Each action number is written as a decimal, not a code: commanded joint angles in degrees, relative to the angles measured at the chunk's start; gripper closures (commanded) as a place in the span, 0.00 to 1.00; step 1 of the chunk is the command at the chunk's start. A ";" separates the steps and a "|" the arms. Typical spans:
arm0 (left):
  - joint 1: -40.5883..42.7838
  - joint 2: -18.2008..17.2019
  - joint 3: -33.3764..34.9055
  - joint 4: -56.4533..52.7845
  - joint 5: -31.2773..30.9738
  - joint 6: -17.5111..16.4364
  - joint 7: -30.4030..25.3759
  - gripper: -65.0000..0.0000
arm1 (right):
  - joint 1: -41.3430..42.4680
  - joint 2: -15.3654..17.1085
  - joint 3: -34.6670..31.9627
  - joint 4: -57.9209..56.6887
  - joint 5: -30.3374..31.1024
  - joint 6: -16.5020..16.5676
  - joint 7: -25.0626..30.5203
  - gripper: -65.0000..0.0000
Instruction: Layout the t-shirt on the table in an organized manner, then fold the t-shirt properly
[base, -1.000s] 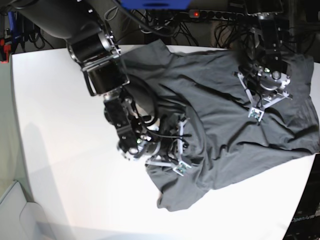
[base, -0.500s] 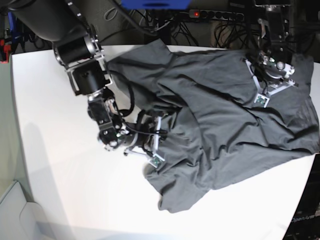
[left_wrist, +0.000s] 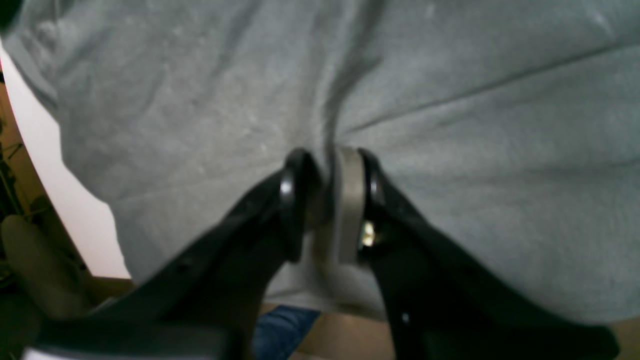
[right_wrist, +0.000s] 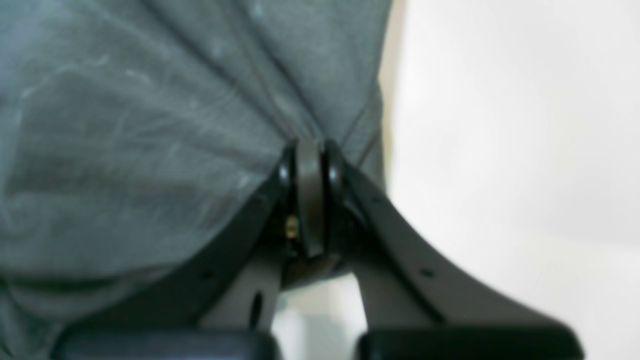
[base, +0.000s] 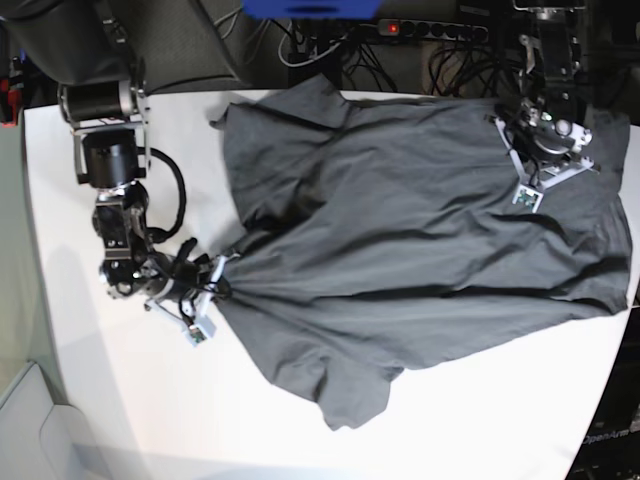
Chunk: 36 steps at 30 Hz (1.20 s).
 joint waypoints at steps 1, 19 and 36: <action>0.62 -0.30 0.02 0.03 -0.03 -0.46 1.92 0.84 | 0.69 0.99 0.46 0.39 -1.74 -0.62 -1.91 1.00; 3.43 -0.04 -0.33 11.20 -0.03 -0.55 2.53 0.83 | -5.37 -6.83 0.19 32.65 -1.57 -0.27 -17.74 1.00; 6.68 0.14 -6.48 2.93 -0.03 -0.55 1.92 0.84 | -6.17 -17.64 -16.86 24.47 -1.66 -0.45 -14.75 1.00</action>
